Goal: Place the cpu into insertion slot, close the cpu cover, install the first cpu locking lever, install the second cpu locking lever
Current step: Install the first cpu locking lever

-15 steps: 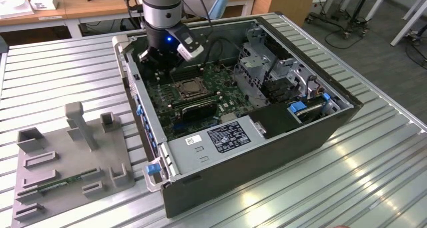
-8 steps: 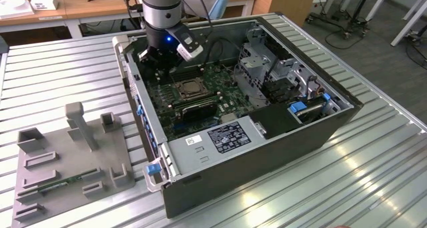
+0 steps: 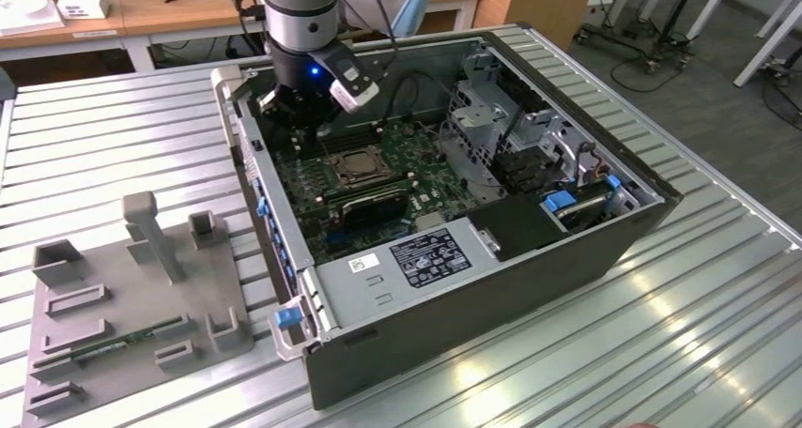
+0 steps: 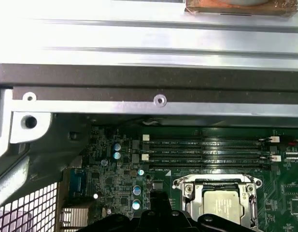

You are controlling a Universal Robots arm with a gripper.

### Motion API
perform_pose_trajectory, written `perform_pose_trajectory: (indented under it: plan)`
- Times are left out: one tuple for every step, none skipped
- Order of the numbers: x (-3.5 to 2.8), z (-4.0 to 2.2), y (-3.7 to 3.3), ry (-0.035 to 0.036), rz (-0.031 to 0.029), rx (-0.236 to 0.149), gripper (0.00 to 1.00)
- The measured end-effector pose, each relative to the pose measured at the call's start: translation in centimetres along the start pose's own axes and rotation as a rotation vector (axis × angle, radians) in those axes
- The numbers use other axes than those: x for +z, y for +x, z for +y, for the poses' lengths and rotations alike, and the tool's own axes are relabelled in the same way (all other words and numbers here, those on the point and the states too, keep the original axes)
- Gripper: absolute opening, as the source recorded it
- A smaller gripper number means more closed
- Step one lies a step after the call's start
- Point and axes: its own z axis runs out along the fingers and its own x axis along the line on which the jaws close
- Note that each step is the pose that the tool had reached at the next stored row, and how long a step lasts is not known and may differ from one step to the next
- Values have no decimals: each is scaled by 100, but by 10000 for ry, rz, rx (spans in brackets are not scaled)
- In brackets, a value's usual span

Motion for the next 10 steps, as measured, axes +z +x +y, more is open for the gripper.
perform_pose_trajectory:
  plan:
    - [0,5,3,-35,-3,1,11]
    - [1,11,5,-77,-7,2,11]
    - [1,18,7,-115,-10,3,11]
    - [3,25,10,-143,-15,4,11]
    - [3,33,12,-166,-20,4,11]
    - [4,39,15,-185,-26,4,11]
    - [5,46,17,-193,-34,4,11]
    - [4,51,20,-196,-42,4,11]
    - [4,55,22,-199,-50,3,11]
    - [3,58,23,-205,-59,2,11]
